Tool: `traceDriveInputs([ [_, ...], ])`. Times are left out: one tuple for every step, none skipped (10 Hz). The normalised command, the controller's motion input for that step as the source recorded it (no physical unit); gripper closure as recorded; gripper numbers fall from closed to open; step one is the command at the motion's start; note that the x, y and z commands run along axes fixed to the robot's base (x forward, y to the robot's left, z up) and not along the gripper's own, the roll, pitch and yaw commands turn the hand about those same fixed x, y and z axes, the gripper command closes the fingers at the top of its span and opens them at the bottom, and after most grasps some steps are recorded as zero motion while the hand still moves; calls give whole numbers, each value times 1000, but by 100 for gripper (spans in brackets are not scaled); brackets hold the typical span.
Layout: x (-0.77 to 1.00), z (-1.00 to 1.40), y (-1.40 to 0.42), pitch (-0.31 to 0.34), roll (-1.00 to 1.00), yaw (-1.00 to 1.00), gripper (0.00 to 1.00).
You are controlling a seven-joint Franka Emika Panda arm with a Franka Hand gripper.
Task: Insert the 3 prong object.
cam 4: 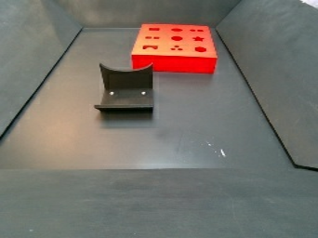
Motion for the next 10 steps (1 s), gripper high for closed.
traceDriveInputs([
  [31, -140, 29, -19, 154, 340, 100],
  [174, -169, 140, -13, 166, 646, 100],
  [49, -277, 106, 0, 101, 843, 100],
  [0, -351, 91, 0, 61, 940, 100],
  [0, -363, 74, 0, 57, 983, 100],
  [0, -300, 97, 0, 70, 937, 100],
  [100, 0, 297, 114, 136, 689, 100],
  [217, 0, 466, 307, 144, 343, 100],
  [297, 0, 509, 424, 136, 140, 100],
  [337, -20, 491, 457, 117, 66, 100],
])
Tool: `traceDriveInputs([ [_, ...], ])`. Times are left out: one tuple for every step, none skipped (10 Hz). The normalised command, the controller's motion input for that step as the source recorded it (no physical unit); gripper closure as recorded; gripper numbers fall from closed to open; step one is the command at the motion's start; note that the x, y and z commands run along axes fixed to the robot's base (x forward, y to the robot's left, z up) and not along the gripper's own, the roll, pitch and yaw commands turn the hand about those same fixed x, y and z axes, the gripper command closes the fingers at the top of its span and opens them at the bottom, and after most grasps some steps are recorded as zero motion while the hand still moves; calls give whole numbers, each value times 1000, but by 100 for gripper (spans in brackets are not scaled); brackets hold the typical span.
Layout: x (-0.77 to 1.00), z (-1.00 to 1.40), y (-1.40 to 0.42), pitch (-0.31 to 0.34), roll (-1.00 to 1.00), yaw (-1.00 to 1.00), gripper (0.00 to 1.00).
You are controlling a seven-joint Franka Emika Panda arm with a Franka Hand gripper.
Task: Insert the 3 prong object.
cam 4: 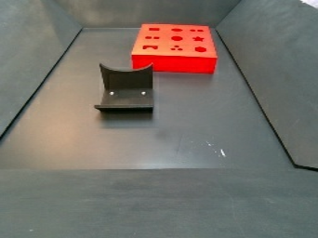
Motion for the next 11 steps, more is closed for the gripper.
traceDriveInputs([
  [366, -20, 491, 474, 94, 0, 100],
  [397, -26, 423, 499, 70, 0, 100],
  [426, -51, 360, 500, 31, 0, 100],
  [454, -414, 163, 410, 0, 0, 100],
  [0, -780, 51, 207, 0, 11, 100],
  [-83, -1000, 20, 39, 14, 26, 100],
  [-131, -963, 0, 0, 31, 11, 100],
  [-226, -791, 17, -57, 54, 0, 100],
  [-300, -611, 17, -80, 91, 0, 100],
  [-223, -531, 11, -49, 41, 0, 100],
  [0, -437, 29, -96, 29, 43, 100],
])
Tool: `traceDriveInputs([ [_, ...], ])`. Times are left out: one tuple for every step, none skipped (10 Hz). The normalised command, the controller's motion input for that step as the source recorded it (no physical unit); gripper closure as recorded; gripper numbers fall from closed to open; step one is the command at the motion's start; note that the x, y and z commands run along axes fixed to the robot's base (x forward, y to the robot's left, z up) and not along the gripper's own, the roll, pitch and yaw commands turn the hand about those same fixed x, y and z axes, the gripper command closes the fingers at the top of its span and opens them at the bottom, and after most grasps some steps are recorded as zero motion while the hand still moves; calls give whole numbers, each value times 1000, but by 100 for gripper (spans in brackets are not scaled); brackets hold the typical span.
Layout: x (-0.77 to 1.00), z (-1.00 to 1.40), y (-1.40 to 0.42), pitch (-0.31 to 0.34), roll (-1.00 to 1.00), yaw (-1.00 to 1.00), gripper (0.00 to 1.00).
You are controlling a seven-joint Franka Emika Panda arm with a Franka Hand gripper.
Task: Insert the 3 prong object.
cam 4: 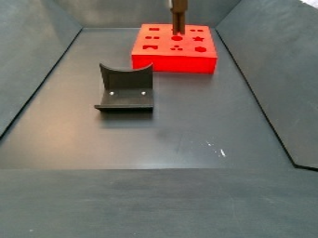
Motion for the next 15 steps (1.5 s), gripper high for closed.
traceDriveInputs([
  [214, -391, 134, -51, 107, 183, 100],
  [240, -343, 100, -17, 213, 134, 100],
  [109, -229, 63, -13, 314, 0, 100],
  [-11, -69, -49, -1, 227, -37, 100],
  [-166, -14, -111, 0, 187, -149, 100],
  [-149, -14, -111, -10, 144, -149, 100],
  [-80, -34, -37, -29, 74, -106, 100],
  [0, -97, 0, -41, 106, -40, 100],
  [0, -137, 0, -41, 136, 0, 100],
  [177, -191, 0, -34, 154, 0, 100],
  [180, -197, 0, -33, 136, 6, 100],
  [17, -194, 0, -34, 87, 0, 100],
  [23, -160, -11, -44, 61, 0, 100],
  [0, -169, -20, -49, 54, 0, 100],
  [0, -140, -89, -36, 47, 11, 100],
])
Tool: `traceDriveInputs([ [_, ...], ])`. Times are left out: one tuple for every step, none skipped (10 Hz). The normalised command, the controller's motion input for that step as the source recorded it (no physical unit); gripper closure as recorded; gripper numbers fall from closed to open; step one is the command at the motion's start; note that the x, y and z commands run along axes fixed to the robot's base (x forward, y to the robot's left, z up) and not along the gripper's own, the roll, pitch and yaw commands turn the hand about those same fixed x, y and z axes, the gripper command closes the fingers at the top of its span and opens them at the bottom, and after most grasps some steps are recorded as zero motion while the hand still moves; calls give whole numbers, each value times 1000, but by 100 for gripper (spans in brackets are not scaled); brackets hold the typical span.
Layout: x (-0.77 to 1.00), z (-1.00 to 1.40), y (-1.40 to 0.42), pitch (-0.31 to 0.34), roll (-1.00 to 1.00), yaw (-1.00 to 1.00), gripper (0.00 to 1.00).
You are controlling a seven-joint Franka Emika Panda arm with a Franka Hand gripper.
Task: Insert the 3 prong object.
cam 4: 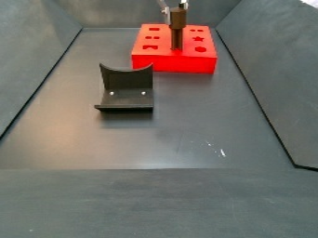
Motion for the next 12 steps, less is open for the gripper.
traceDriveInputs([
  [11, -120, -106, -36, 61, 43, 100],
  [80, -114, -71, -36, 67, 49, 100],
  [189, -151, 0, -34, 99, 60, 100],
  [146, -206, 0, -39, 94, 40, 100],
  [0, -331, 0, -61, 17, 9, 100],
  [0, -546, 0, -133, 3, 69, 100],
  [0, -669, 0, -124, 30, 60, 100],
  [0, -777, 0, -67, 36, 46, 100],
  [0, -806, 0, -51, 19, 40, 100],
  [0, -809, 0, -43, 0, 37, 100],
  [0, -869, 0, -59, 0, 34, 100],
  [0, -994, 0, -111, -17, 43, 100],
])
